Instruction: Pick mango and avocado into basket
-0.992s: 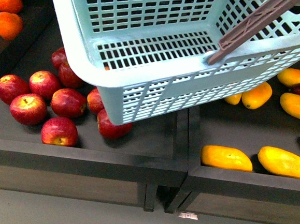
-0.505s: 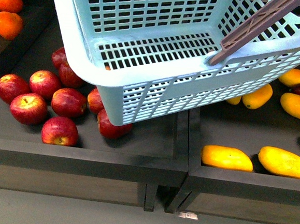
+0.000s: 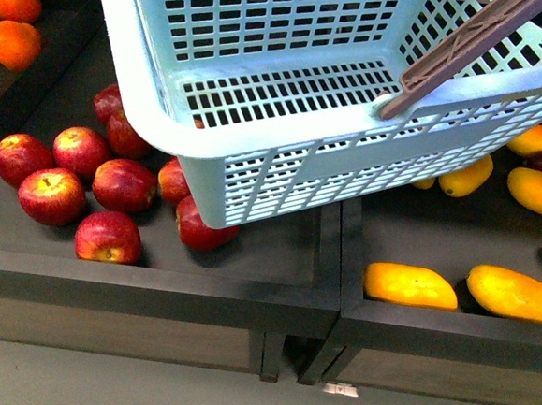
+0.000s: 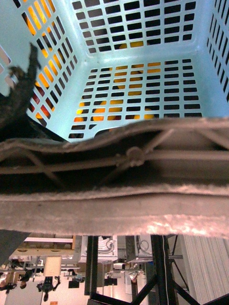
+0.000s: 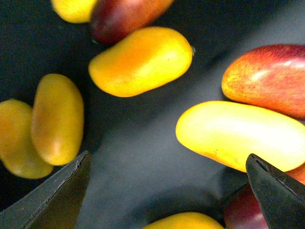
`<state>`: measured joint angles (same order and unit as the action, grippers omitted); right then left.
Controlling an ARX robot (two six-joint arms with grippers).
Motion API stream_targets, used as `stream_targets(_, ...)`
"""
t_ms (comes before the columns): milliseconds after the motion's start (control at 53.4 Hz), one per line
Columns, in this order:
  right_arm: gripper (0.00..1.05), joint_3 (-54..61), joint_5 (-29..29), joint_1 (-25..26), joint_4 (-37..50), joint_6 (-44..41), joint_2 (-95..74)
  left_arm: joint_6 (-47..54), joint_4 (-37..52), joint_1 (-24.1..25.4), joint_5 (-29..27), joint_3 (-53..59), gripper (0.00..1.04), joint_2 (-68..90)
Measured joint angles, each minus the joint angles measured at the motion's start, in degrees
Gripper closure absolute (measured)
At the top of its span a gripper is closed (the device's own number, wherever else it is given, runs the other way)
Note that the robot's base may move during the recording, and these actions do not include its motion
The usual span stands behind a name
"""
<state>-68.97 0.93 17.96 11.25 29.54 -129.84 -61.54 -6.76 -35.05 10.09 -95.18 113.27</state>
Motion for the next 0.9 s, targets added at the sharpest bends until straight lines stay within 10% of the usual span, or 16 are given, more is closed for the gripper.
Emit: stream_targets(898, 0.09, -40.19, -4.22, -5.09, -20.04, 15.28, -26.56, 0.02, 0.0, 0.0, 0.24, 0.0, 0.9, 0.0)
